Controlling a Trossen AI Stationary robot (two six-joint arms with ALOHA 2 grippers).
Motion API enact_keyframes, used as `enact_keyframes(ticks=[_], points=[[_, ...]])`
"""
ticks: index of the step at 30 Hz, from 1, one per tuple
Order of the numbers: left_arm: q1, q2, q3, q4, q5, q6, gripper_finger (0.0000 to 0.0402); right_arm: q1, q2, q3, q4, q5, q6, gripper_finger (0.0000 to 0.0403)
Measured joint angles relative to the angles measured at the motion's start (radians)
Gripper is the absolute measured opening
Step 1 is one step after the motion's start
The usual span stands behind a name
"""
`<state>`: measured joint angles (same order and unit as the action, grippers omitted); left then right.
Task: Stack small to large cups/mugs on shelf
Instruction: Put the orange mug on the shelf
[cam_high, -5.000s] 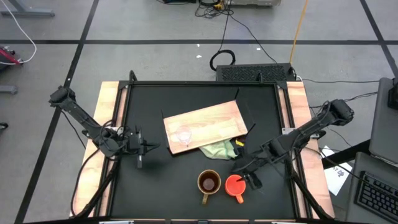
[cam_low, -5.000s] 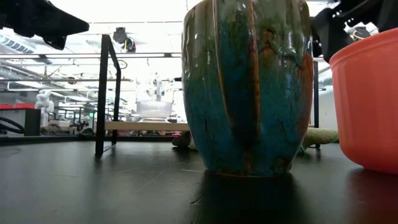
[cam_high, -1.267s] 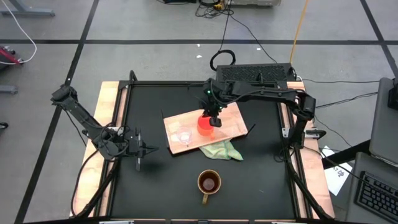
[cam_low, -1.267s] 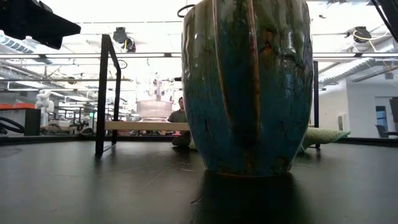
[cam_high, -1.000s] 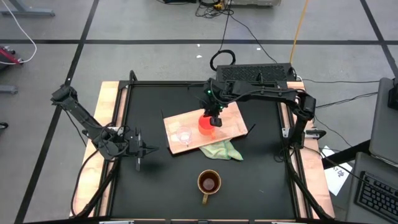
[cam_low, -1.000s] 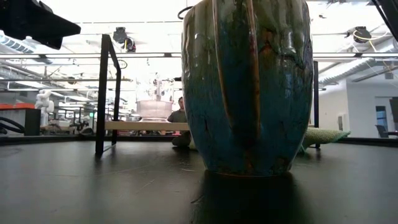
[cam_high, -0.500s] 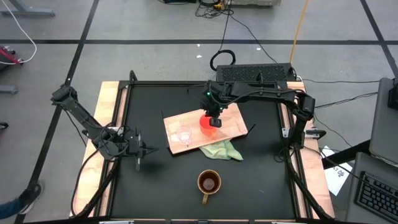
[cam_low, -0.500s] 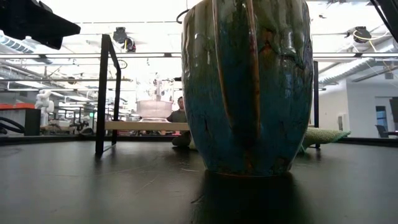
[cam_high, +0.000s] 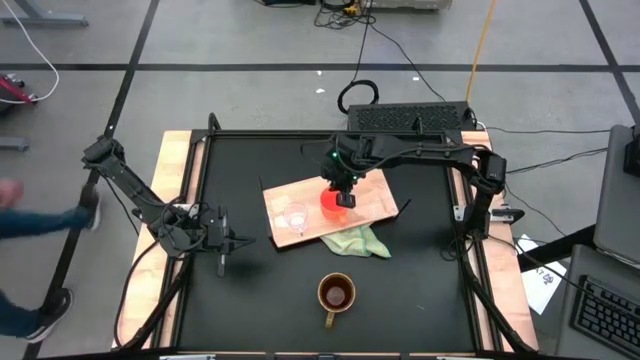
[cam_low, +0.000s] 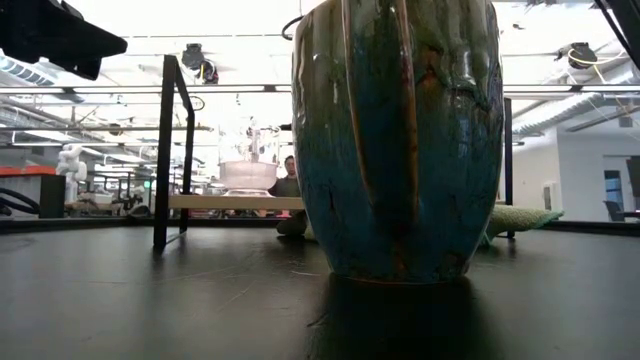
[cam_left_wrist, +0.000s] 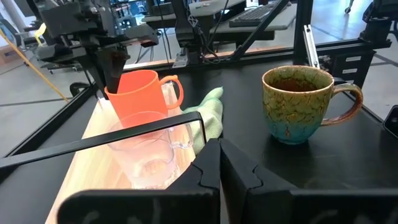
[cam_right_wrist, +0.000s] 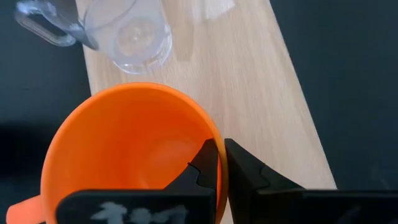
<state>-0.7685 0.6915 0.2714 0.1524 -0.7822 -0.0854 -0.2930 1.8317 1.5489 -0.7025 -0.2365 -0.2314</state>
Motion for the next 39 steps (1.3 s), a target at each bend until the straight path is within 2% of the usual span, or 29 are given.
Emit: enact_keyframes(ticks=[10,20,39], points=[[0.0,0.0,0.0,0.001,0.0,-0.002,0.0004,0.001,0.0,-0.006,0.017,0.0,0.003,0.0003],[0.0,0.0,0.0,0.002,0.043,-0.007,0.0007,0.001,0.0,-0.008,0.019,0.0,0.003,0.0003],[0.0,0.0,0.0,0.01,0.044,-0.003,0.0008,0.0,-0.003,-0.072,0.088,-0.031,0.008,0.0004]])
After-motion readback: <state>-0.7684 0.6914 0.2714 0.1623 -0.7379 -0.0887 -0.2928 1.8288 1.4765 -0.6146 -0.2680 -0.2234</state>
